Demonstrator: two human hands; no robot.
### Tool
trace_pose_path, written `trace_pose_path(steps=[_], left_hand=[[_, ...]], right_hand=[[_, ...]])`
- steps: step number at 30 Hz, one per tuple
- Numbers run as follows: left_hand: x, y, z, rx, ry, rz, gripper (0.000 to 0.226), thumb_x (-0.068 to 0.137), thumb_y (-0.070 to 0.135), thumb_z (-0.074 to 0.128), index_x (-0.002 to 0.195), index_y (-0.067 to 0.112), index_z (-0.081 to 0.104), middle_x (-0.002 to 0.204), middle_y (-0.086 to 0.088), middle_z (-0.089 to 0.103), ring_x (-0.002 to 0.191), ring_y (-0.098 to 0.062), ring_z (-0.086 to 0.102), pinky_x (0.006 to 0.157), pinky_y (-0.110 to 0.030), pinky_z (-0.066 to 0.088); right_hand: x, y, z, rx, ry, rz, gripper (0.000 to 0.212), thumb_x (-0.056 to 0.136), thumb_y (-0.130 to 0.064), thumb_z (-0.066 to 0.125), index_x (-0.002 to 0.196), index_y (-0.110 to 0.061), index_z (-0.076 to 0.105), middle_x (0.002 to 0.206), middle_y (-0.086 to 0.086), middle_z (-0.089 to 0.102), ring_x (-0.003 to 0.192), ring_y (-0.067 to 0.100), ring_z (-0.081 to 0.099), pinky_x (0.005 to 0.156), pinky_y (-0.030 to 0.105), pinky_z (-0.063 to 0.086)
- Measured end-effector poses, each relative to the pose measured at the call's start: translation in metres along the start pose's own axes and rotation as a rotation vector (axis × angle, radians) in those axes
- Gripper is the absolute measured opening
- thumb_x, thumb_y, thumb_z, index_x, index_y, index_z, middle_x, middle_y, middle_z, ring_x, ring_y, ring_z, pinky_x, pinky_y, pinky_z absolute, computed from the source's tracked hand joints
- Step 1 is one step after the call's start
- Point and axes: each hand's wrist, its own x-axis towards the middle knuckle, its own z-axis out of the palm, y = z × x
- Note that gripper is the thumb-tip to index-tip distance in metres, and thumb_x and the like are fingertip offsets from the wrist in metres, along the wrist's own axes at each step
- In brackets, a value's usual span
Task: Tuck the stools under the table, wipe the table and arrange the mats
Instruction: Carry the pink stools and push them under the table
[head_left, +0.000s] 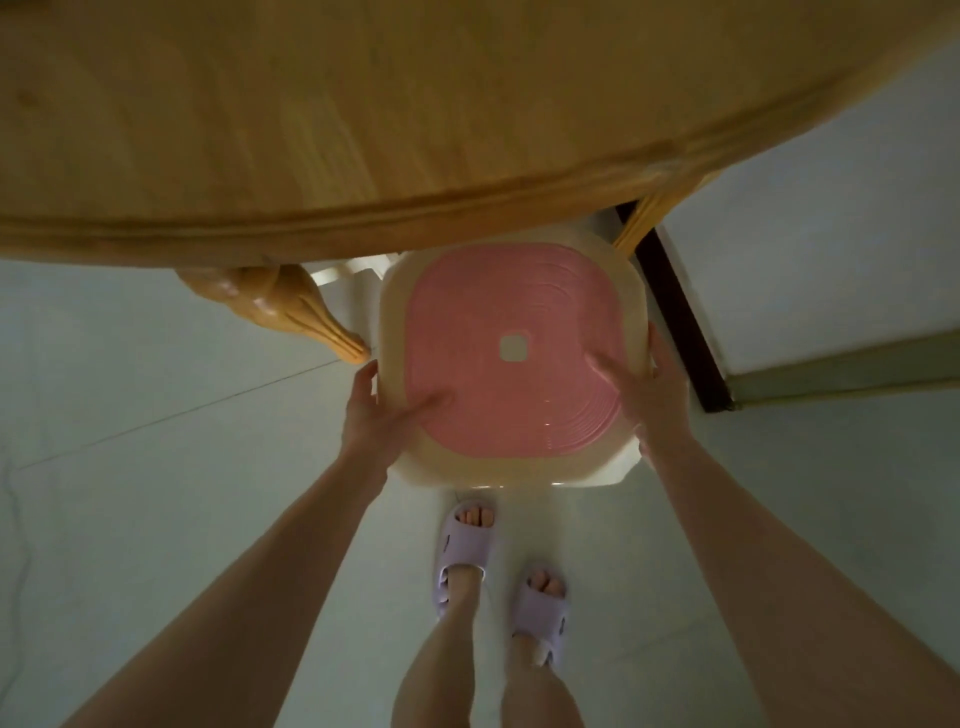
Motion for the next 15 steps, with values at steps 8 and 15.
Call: trace_pose_path(steps=[8,15], left_hand=[[0.028,-0.004,0.024,-0.075,0.059,-0.01,0.09,0.062,0.031,0.086,0.137,0.03,0.037,0.118,0.004,0.054,0.103,-0.024,0.054,0.089,-0.049,0.05],[0.035,-0.003,0.041,-0.149,0.117,-0.013,0.091,0.063,0.027,0.085,0.14,0.026,0.036,0.121,0.001,0.053,0.101,-0.022,0.052,0.091,-0.05,0.049]], right_hand=[[0.049,0.001,0.004,0.008,-0.059,-0.001,0.064,0.07,-0.035,0.082,0.126,-0.031,0.052,0.098,-0.023,0.057,0.087,-0.003,0.056,0.075,0.023,0.048],[0.077,-0.002,0.001,-0.036,-0.147,-0.094,0.067,0.075,-0.034,0.078,0.134,-0.035,0.046,0.101,-0.028,0.054,0.088,-0.009,0.053,0.072,0.011,0.041]])
